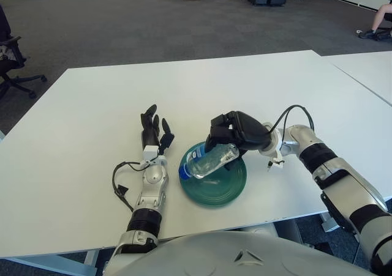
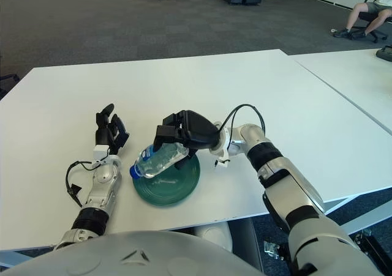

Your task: Put the bottle into the plate.

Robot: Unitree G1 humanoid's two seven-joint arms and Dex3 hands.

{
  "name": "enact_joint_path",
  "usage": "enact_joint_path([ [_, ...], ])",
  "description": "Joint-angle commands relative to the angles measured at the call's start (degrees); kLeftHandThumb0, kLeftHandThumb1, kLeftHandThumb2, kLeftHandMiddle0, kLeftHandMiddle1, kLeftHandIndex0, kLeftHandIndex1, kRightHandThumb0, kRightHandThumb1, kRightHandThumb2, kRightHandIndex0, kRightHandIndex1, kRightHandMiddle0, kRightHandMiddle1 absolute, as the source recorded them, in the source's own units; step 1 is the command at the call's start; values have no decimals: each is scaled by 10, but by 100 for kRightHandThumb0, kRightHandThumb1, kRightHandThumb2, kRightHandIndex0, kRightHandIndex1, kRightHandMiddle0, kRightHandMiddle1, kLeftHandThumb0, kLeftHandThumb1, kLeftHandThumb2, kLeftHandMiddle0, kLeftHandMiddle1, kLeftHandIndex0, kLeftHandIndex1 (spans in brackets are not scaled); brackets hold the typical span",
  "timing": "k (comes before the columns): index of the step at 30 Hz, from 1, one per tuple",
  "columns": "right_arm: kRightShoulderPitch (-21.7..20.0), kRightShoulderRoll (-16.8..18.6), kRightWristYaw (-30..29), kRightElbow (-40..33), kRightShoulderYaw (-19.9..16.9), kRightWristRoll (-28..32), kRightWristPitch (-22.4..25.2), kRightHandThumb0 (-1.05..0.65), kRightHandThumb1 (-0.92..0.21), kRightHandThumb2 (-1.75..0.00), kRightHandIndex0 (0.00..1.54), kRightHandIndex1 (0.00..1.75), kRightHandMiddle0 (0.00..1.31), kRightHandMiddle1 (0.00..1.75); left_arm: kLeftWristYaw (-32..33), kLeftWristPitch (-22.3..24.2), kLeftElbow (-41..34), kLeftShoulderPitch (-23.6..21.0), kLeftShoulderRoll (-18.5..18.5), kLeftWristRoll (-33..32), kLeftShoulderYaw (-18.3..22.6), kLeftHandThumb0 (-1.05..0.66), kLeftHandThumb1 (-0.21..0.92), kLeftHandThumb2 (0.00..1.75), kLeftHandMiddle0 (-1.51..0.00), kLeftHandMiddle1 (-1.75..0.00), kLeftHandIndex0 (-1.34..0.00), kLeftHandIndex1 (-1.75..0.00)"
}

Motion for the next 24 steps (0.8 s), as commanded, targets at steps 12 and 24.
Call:
enact_joint_path([
  [12,20,-6,14,-33,-5,5,-8,-42,-47,-112,109,175,49,175,5,27,-13,-8,1,10,1,-81,92,87,-37,0,0,-84],
  [24,25,-16,27,-33,-13,4,5,-43,-45,-115,110,175,50,175,4,31,-17,-7,0,8,1,-80,92,87,-37,0,0,-85],
])
